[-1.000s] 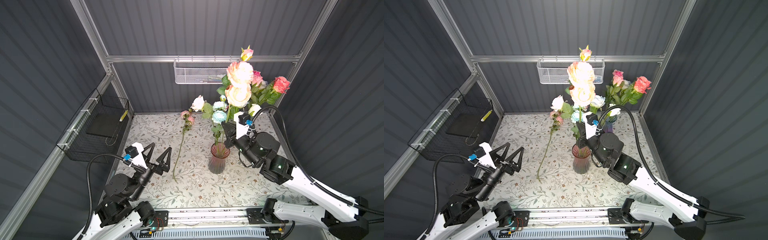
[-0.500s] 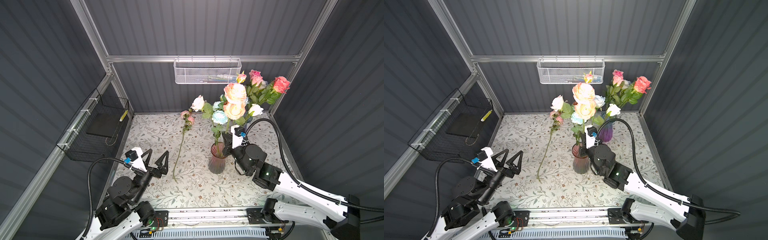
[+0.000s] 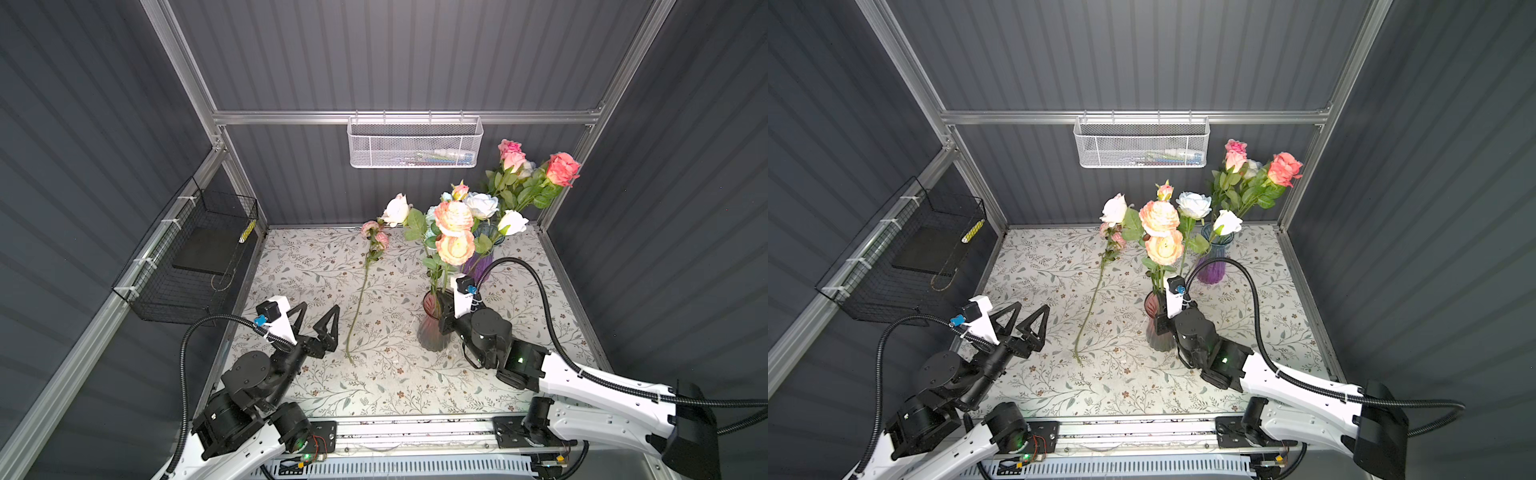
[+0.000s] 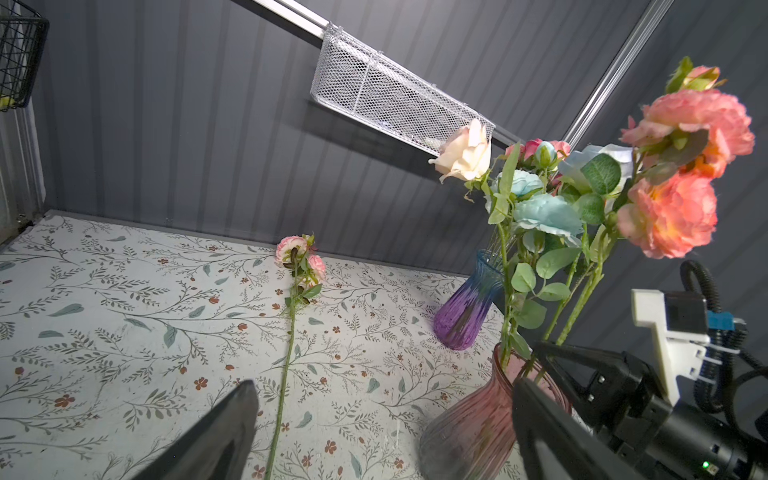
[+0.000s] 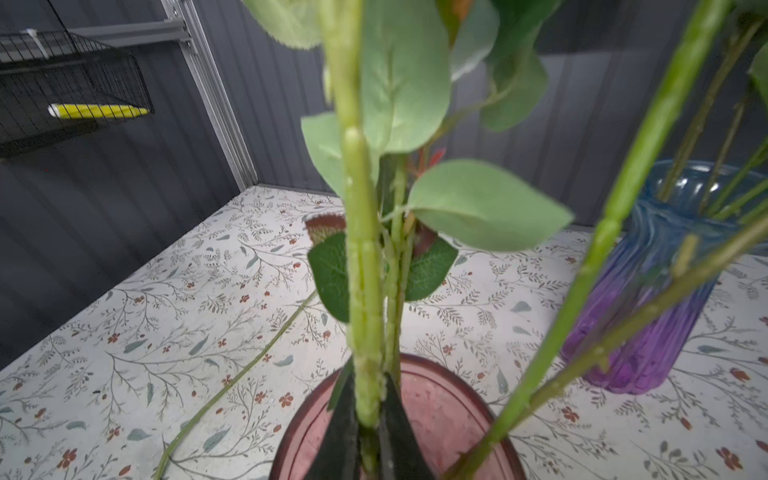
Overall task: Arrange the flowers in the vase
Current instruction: 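Lower the pink spray stem into the pink vase with the right gripper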
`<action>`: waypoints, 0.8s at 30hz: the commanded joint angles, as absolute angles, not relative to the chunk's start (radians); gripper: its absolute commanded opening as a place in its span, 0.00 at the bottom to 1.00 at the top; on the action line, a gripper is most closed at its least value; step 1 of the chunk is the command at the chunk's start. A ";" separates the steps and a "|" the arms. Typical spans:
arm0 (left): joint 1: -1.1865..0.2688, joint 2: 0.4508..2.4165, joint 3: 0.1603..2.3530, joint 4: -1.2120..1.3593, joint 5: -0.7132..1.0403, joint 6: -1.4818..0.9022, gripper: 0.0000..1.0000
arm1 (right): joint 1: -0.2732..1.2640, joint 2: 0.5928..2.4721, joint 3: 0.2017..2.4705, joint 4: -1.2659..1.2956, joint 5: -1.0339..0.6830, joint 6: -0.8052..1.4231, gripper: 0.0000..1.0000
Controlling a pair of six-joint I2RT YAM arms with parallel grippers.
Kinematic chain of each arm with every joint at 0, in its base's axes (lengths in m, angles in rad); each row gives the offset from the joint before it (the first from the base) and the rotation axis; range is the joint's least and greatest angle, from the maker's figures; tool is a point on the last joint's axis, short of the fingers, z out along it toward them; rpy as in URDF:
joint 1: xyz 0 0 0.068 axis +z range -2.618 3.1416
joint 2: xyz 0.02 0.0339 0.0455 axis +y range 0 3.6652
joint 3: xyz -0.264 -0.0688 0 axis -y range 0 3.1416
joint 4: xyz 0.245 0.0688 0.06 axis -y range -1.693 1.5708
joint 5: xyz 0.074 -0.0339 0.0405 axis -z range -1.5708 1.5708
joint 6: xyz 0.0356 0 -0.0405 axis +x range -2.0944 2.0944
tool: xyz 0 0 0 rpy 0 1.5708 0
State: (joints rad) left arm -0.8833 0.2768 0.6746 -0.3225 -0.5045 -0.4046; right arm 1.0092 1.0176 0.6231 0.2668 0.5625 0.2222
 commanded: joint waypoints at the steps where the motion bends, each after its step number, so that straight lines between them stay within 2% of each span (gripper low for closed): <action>1: -0.887 0.274 0.661 -0.333 -0.498 -0.426 0.95 | 1.017 1.034 0.605 0.279 0.583 0.267 0.15; 4: -0.888 0.285 0.655 -0.321 -0.490 -0.435 0.95 | 1.019 1.014 0.573 0.326 0.568 0.281 0.15; 6: -0.888 0.294 0.649 -0.309 -0.488 -0.436 0.95 | 1.018 1.012 0.584 0.313 0.577 0.275 0.23; 10: -0.887 0.322 0.653 -0.296 -0.486 -0.434 0.95 | 1.020 1.004 0.585 0.313 0.590 0.255 0.29; 17: -0.887 0.341 0.657 -0.278 -0.480 -0.431 0.95 | 1.023 0.956 0.590 0.294 0.588 0.253 0.32; 24: -0.888 0.355 0.670 -0.263 -0.482 -0.412 0.95 | 1.044 0.901 0.642 0.224 0.591 0.233 0.46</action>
State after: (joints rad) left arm -0.8833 0.3489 0.6571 -0.2947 -0.4931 -0.4232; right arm 1.0313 0.9276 0.5991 0.2573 0.5720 0.2459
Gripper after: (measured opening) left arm 0.950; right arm 0.445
